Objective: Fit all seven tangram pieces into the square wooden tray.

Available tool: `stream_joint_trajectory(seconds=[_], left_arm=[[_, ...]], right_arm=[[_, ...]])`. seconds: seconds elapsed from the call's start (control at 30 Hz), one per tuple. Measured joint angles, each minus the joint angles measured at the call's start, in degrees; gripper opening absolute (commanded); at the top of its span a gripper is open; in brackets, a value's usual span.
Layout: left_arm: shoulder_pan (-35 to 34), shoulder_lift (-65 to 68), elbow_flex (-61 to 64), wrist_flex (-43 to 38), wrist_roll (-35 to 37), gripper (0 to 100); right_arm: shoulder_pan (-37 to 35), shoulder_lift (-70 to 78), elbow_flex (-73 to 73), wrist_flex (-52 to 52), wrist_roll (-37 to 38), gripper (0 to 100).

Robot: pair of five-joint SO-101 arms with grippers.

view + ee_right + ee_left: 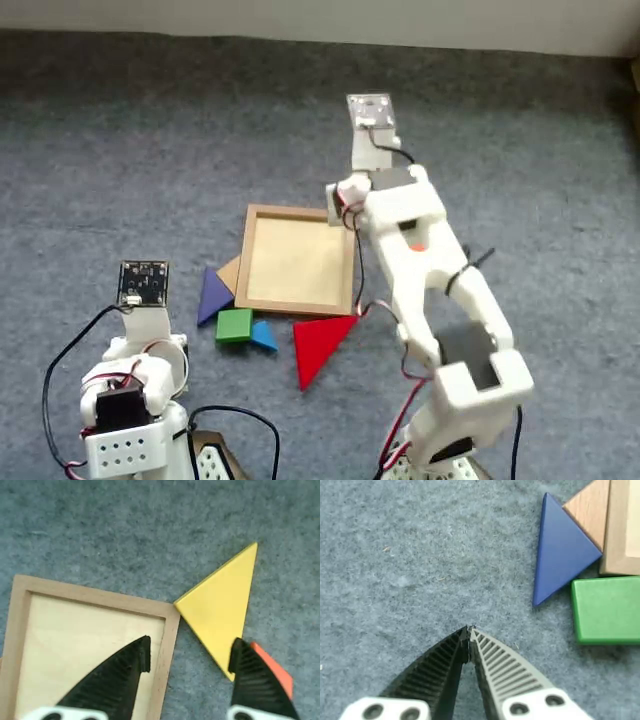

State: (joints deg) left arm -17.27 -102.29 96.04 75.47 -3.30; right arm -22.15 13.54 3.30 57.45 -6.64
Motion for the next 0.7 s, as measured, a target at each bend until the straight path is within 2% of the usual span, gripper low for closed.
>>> stream_joint_trajectory(seconds=[0.07,0.37,0.7], left_arm=[[0.0,0.0,0.0,0.0,0.0,3],[0.0,0.0,0.0,0.0,0.0,3],[0.0,0.0,0.0,0.0,0.0,3]], right_arm=[[0.0,5.3,-6.4,4.0,0.0,45.4],[2.1,20.7,-31.4,16.8,0.1,45.4],[2.2,22.5,-35.3,19.2,0.1,45.4]])
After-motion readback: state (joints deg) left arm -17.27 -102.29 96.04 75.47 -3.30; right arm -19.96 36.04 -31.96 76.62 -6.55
